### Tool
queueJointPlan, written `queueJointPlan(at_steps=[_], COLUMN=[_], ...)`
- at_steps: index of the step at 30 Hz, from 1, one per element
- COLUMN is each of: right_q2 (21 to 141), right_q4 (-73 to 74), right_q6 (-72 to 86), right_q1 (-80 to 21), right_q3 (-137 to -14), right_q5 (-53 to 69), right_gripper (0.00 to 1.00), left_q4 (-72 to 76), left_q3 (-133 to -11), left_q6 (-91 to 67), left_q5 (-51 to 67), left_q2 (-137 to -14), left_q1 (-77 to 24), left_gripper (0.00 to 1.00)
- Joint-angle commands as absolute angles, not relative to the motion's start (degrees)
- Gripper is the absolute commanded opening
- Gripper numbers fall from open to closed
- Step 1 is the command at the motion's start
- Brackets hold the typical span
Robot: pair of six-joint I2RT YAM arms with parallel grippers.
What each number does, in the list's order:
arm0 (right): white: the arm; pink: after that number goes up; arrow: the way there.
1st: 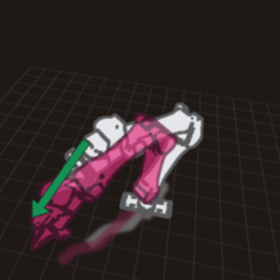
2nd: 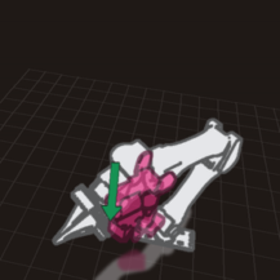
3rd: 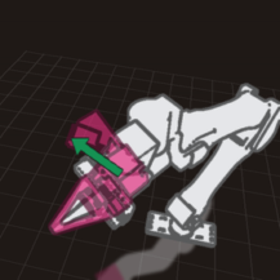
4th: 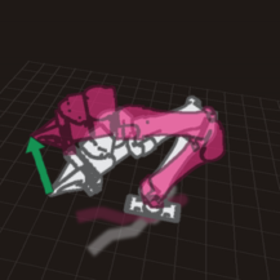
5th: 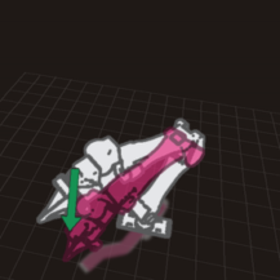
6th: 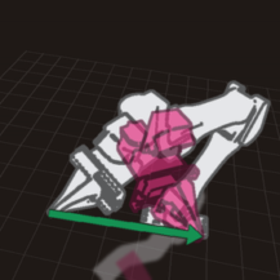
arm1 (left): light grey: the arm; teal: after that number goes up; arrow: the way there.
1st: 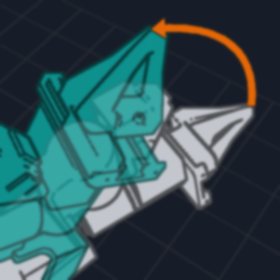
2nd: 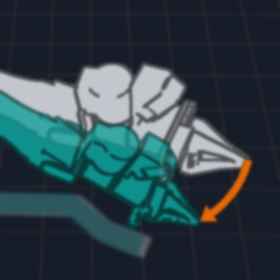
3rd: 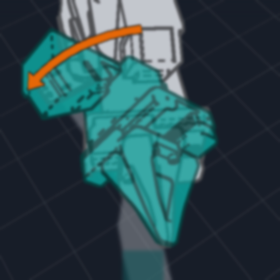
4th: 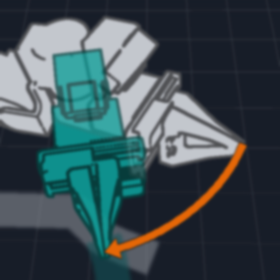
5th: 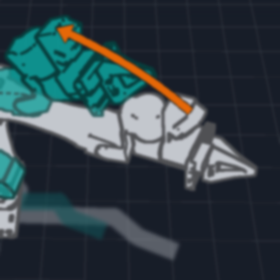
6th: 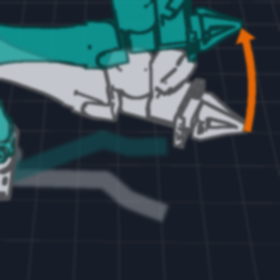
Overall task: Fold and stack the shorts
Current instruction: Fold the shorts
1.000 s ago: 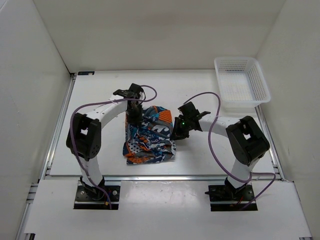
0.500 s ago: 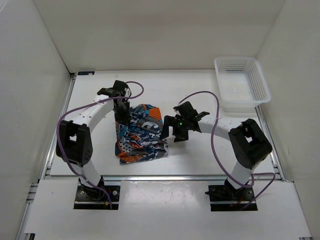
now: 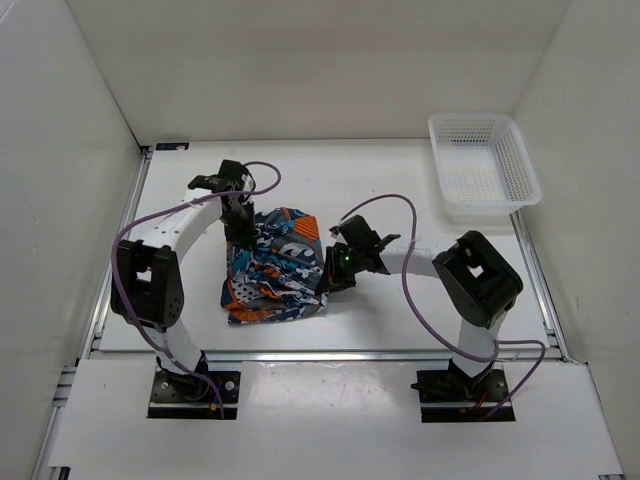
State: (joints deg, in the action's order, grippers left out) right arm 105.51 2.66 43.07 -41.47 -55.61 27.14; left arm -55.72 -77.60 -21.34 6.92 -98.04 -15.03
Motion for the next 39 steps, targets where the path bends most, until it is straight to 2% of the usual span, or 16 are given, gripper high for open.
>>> queueJointPlan(at_steps=[1,6,11,12,13,14,15,16,18,23,24,28,33,37,38,39], right_q2=[99.3,87.9,77.4,76.7,76.7,76.7,76.7,76.7,76.1,76.1,76.1,76.1,78.0,80.7,81.3,82.1], right_q4=[6.8,17.0,23.8,25.6,26.3,27.2,28.6,30.7,30.7,30.7,31.3,31.3,32.5,32.5,32.5,32.0], right_q6=[42.9,41.8,41.3,40.4,39.6,38.7,38.7,38.7,38.7,39.2,39.2,39.2,38.1,36.8,36.8,36.1], right_q1=[-41.3,-41.3,-41.3,-41.3,-41.3,-41.3,-41.3,-41.3,-41.3,-41.3,-41.3,-41.3,-41.3,-42.4,-43.1,-43.2], right_q3=[-56.2,-53.7,-51.1,-51.1,-51.1,-51.9,-53.1,-53.1,-52.6,-52.6,-53.3,-54.7,-58.3,-61.8,-63.2,-63.7], right_q5=[20.3,7.1,-0.1,-0.6,-0.6,0.3,-0.3,-1.1,-1.9,-3.5,-3.5,-3.5,-4.0,-2.8,-2.2,-2.2], right_gripper=[0.00,0.00,0.01,0.09,0.25,0.72,0.86,0.93,1.00,1.00,0.97,0.95,0.93,0.68,0.55,0.48], left_q4=[-55.3,-54.7,-54.7,-54.7,-54.7,-54.7,-54.7,-54.1,-51.9,-48.2,-48.2,-48.2,-48.7,-51.2,-53.2,-54.1], left_q3=[-77.6,-77.1,-79.6,-79.6,-79.1,-77.8,-76.8,-75.9,-72.3,-67.7,-67.7,-67.2,-65.3,-66.5,-67.5,-68.5], left_q6=[-20.0,-20.7,-22.6,-23.4,-23.4,-23.4,-23.9,-23.9,-23.9,-25.7,-26.9,-28.5,-29.5,-29.5,-29.5,-29.5], left_q5=[7.6,10.8,14.1,14.1,14.1,12.9,12.4,11.7,11.7,9.7,7.8,6.1,5.6,5.0,5.0,4.1], left_q2=[-94.6,-95.1,-95.7,-95.7,-94.3,-93.6,-93.1,-92.5,-92.5,-99.5,-99.5,-100.0,-100.6,-94.0,-92.5,-89.9], left_q1=[-13.8,-15.9,-20.7,-20.7,-20.7,-20.7,-20.7,-20.0,-19.2,-17.9,-17.9,-17.9,-15.6,-14.2,-13.3,-12.3], left_gripper=[0.10,0.10,0.10,0.10,0.10,0.10,0.10,0.10,0.10,0.10,0.10,0.10,0.59,0.61,0.62,0.62])
